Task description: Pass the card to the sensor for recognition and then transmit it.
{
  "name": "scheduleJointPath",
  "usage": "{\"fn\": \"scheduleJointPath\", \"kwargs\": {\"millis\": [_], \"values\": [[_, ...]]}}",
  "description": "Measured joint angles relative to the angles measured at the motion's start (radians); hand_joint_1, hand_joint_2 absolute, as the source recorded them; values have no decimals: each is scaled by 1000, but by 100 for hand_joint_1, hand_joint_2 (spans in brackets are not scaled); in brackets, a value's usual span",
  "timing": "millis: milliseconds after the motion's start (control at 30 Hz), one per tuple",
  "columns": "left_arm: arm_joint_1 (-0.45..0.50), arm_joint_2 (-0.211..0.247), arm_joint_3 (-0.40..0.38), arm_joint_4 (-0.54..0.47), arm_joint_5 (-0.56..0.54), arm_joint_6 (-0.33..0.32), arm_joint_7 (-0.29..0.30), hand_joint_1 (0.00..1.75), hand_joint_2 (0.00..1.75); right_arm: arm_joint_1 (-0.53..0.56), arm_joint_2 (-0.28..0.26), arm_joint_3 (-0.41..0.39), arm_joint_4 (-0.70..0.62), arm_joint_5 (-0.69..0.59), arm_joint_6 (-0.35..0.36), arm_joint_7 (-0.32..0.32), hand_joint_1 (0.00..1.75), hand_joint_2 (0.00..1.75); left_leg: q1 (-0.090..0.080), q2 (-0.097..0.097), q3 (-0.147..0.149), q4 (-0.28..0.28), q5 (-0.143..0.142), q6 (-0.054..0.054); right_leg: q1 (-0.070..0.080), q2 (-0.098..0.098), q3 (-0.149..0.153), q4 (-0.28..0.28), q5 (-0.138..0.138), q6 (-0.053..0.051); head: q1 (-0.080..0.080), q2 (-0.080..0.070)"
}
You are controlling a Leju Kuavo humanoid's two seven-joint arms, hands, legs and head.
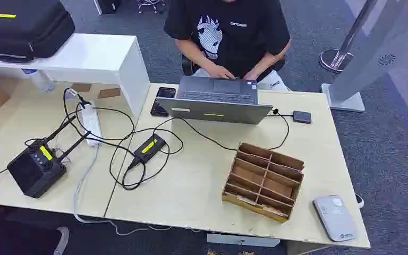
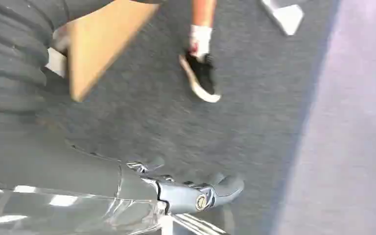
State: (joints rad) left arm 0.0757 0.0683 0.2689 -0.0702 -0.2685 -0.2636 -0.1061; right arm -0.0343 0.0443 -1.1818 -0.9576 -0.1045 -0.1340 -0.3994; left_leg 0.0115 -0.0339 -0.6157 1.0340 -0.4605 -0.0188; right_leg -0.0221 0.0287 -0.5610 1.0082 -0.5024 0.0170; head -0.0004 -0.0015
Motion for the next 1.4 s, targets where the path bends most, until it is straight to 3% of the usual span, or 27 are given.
{"fn": "scheduleJointPath", "kwargs": {"millis": [200, 633, 1133, 1400], "values": [[-4, -7, -26, 11, 32, 4, -3, 0, 175, 19, 39, 88, -187, 115, -77, -43, 0, 175, 0, 0, 0, 0, 0, 0, 0, 0, 0, 0, 0, 0, 0, 0], [-3, -21, -83, 19, 115, 18, -12, 0, 175, 57, 85, 333, -452, 407, -226, -123, 0, 175, 0, 0, 0, 0, 0, 0, 0, 0, 0, 0, 0, 0, 0, 0], [-1, -27, -186, 27, 238, 21, -23, 0, 175, 59, 113, 710, -553, 784, -382, -199, 0, 175, 0, -1, 0, 0, 0, 0, 0, -1, 1, 1, 0, 0, 0, 0], [0, -24, -256, 36, 298, 20, -31, 0, 175, -7, 114, 912, -548, 989, -447, -174, 0, 175, 0, -1, 0, 0, 1, 0, 0, -1, 1, 1, 0, 0, 0, 0]]}}
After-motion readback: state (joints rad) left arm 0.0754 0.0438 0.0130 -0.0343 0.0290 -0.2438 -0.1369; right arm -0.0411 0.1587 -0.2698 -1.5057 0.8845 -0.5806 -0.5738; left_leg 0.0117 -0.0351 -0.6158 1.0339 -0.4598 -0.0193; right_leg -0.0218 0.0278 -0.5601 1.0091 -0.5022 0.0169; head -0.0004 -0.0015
